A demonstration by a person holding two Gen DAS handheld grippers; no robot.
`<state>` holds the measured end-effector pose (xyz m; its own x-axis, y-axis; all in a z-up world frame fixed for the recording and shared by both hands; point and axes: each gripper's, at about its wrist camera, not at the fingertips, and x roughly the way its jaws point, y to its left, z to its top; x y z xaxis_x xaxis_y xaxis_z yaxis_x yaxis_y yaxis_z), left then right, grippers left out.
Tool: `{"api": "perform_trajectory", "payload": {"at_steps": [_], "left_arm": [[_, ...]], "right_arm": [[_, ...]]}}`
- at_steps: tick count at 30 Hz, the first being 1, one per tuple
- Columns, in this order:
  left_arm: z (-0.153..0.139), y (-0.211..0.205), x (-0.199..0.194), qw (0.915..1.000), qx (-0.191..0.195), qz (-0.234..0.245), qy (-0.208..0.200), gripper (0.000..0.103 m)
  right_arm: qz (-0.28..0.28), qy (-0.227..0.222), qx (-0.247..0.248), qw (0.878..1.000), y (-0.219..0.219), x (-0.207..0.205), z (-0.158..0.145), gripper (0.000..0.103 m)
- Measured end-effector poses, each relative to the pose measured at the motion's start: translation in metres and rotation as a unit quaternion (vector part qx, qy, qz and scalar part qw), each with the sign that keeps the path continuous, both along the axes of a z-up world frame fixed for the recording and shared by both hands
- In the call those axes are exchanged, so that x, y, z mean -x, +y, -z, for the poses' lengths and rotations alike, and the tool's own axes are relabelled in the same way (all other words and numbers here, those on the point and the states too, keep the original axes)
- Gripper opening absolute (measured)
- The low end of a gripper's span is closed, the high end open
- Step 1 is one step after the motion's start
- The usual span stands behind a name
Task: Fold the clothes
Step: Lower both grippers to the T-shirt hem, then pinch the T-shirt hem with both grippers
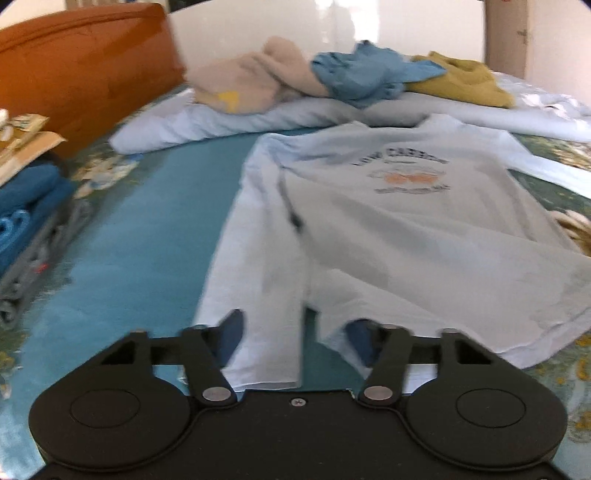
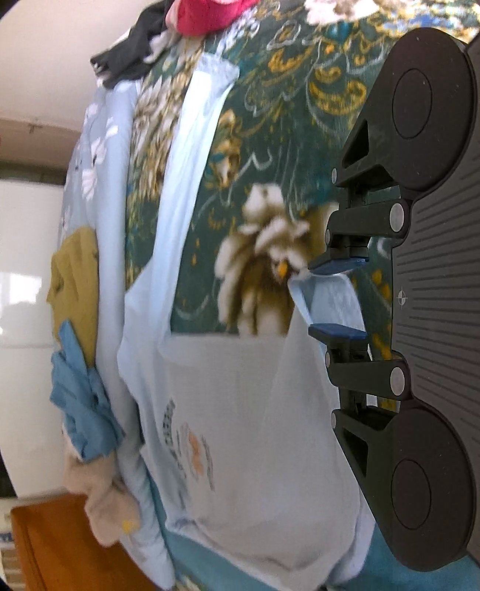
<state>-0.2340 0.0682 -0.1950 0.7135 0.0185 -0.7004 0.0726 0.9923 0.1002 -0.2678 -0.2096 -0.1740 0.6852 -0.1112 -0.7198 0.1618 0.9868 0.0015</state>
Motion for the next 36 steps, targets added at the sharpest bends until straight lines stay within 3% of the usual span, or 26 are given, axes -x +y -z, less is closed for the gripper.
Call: {"api": "perform_trajectory", "payload": {"at_steps": [3, 6, 13, 15, 18, 20, 23, 25, 29, 32, 33, 36], "left_arm": [[0.002, 0.0, -0.002, 0.9995, 0.028, 0.007, 0.01, 0.005], [-0.005, 0.0, 0.005, 0.9997, 0.015, -0.002, -0.019, 0.001], [-0.042, 0.017, 0.026, 0.9953, 0.016, -0.079, -0.054, 0.0], [-0.05, 0.024, 0.036, 0.9939, 0.02, -0.098, -0.046, 0.0], [-0.05, 0.033, 0.05, 0.9929, 0.022, -0.113, -0.03, 0.0], [-0.045, 0.036, 0.056, 0.9933, 0.015, -0.113, -0.017, 0.0], [-0.036, 0.042, 0.057, 0.9936, 0.009, -0.112, -0.001, 0.0], [-0.032, 0.044, 0.056, 0.9942, 0.002, -0.107, 0.004, 0.001], [-0.022, 0.044, 0.054, 0.9955, -0.008, -0.093, 0.02, 0.006], [-0.021, 0.042, 0.059, 0.9967, -0.015, -0.076, 0.025, 0.009], [-0.021, 0.041, 0.061, 0.9968, -0.017, -0.073, 0.028, 0.014], [-0.018, 0.04, 0.064, 0.9969, -0.02, -0.068, 0.036, 0.019]], "right_arm": [[-0.002, 0.005, -0.002, 1.0, 0.0, -0.002, 0.001, 0.009], [0.013, 0.002, 0.002, 1.0, -0.004, 0.003, -0.006, 0.005], [0.049, -0.006, 0.012, 0.999, -0.014, 0.016, -0.021, 0.003], [0.059, -0.008, 0.014, 0.998, -0.016, 0.02, -0.026, 0.003], [0.05, 0.011, -0.026, 0.998, -0.017, 0.032, -0.026, 0.004], [0.016, 0.019, -0.03, 0.999, -0.01, 0.045, -0.025, 0.004], [-0.039, 0.037, 0.003, 0.999, 0.005, 0.061, -0.017, 0.008], [-0.06, 0.048, 0.021, 0.997, 0.011, 0.065, -0.007, 0.018], [-0.076, 0.061, 0.046, 0.994, 0.019, 0.063, 0.008, 0.022], [-0.076, 0.046, 0.055, 0.995, 0.022, 0.06, 0.005, 0.027], [-0.076, 0.041, 0.058, 0.995, 0.023, 0.059, 0.004, 0.032], [-0.076, 0.026, 0.068, 0.994, 0.026, 0.055, 0.002, 0.032]]}}
